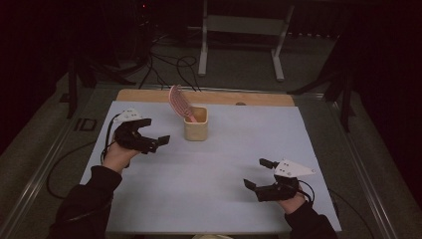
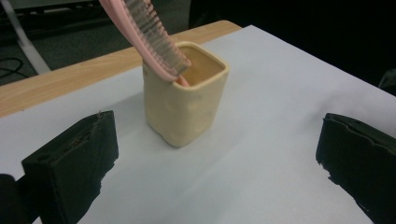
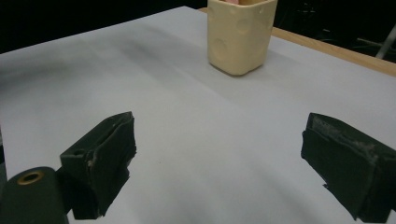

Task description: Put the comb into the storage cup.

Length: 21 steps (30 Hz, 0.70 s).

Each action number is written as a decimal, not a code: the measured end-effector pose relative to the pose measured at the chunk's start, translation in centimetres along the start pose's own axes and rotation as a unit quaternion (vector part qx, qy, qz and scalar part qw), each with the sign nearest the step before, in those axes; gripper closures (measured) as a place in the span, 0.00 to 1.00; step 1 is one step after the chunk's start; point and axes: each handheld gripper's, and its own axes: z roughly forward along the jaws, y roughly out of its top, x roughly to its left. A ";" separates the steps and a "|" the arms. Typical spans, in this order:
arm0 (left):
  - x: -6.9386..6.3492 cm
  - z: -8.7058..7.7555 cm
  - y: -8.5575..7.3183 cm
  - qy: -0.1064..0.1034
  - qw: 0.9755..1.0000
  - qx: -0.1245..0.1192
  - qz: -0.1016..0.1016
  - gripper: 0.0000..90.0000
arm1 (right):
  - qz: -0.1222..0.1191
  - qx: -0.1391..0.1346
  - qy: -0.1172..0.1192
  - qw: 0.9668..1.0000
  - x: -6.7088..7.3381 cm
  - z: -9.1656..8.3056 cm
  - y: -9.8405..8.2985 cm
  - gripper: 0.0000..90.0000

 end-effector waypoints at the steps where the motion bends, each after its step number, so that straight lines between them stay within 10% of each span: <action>1: 0.0 -0.1 -0.2 -0.002 1.000 0.000 -0.001 0.00 | 0.001 0.000 -0.001 1.000 0.0 0.0 0.0 0.11; 21: -1.7 -1.1 -4.6 -0.016 1.000 0.001 0.011 0.00 | 0.003 -0.001 0.000 1.000 0.1 0.1 0.0 0.11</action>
